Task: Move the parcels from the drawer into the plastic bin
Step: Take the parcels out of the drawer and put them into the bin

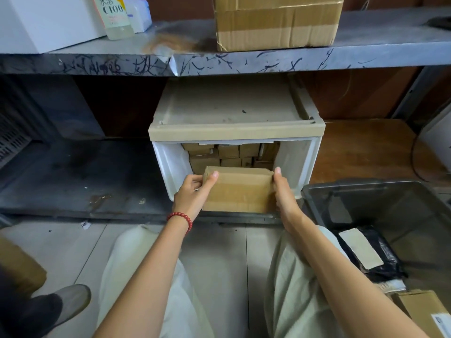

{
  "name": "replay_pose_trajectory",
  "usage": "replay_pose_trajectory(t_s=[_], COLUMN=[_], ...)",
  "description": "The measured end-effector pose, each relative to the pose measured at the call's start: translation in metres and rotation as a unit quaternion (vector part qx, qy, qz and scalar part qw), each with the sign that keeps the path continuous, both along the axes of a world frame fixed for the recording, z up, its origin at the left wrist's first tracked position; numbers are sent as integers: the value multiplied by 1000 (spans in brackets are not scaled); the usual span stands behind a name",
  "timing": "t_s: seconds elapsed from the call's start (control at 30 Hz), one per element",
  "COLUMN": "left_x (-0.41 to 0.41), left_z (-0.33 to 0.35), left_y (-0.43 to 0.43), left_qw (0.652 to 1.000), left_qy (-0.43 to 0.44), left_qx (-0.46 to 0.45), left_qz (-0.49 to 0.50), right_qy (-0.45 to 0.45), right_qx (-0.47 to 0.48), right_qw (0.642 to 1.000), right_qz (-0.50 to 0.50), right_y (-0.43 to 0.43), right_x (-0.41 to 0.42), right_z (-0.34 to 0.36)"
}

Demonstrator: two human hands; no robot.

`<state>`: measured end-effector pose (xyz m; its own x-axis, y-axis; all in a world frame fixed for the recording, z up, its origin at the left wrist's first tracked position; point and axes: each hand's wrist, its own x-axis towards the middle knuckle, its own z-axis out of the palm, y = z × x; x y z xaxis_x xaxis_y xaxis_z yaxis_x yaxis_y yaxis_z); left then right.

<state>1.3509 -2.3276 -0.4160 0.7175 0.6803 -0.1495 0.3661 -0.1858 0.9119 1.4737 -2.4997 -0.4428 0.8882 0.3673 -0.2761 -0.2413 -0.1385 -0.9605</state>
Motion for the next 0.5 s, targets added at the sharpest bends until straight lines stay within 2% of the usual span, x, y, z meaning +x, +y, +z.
replay_pose_trajectory(t_s=[0.33,0.5], left_x=[6,8], left_z=[-21,-23], left_y=[-6,-13], left_qw=[998,997], left_qy=[61,76], left_qx=[15,7], left_qz=[8,-13], right_qy=[-45,-21], right_qx=[-20,-7], right_qw=[999,1000], right_qz=[-18,1], right_y=[0,1], right_x=[-3,3], right_z=[-11,-11])
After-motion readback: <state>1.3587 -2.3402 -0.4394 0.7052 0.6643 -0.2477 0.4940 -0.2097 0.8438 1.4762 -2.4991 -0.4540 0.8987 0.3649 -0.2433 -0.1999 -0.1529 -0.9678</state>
